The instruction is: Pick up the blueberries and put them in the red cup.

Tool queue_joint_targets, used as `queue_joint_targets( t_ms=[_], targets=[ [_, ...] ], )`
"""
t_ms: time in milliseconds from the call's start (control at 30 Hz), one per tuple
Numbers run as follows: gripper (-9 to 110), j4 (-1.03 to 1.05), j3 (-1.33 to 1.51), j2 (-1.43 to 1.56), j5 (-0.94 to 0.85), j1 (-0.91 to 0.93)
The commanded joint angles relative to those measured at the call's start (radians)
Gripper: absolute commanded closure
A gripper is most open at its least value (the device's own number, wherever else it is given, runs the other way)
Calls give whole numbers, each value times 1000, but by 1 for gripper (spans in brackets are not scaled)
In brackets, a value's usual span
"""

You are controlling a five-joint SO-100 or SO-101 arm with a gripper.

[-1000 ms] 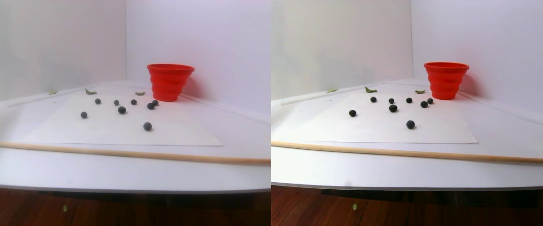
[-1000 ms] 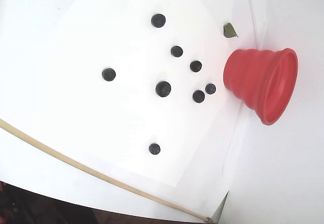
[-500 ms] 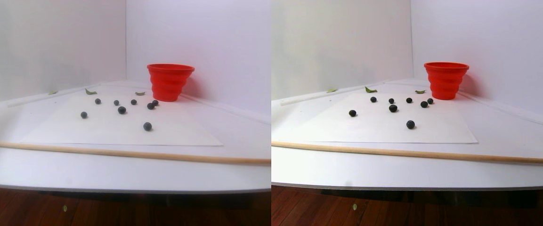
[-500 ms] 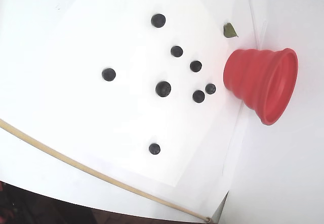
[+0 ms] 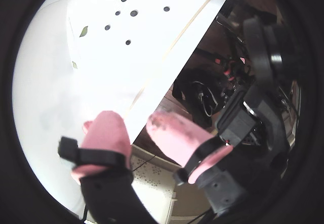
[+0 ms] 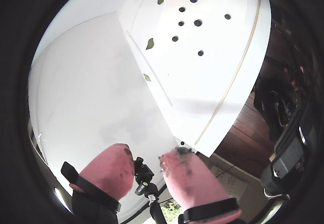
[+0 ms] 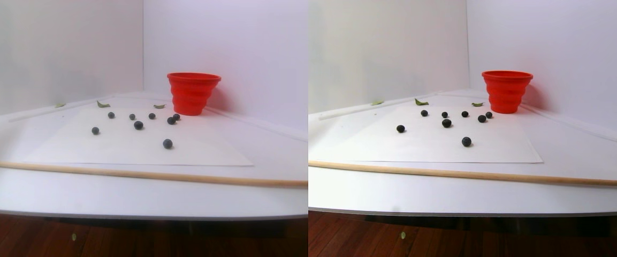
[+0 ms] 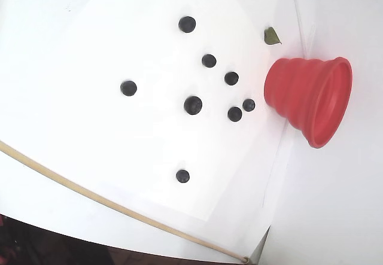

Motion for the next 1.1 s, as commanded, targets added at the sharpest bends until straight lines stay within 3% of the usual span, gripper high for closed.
queue_joint_targets(
  t_ms=[0, 467, 1067],
  targets=[
    [90, 0, -87, -3, -2, -8],
    [90, 12, -104, -114, -12, -2],
    [88, 9, -101, -44, -25, 57]
  ],
)
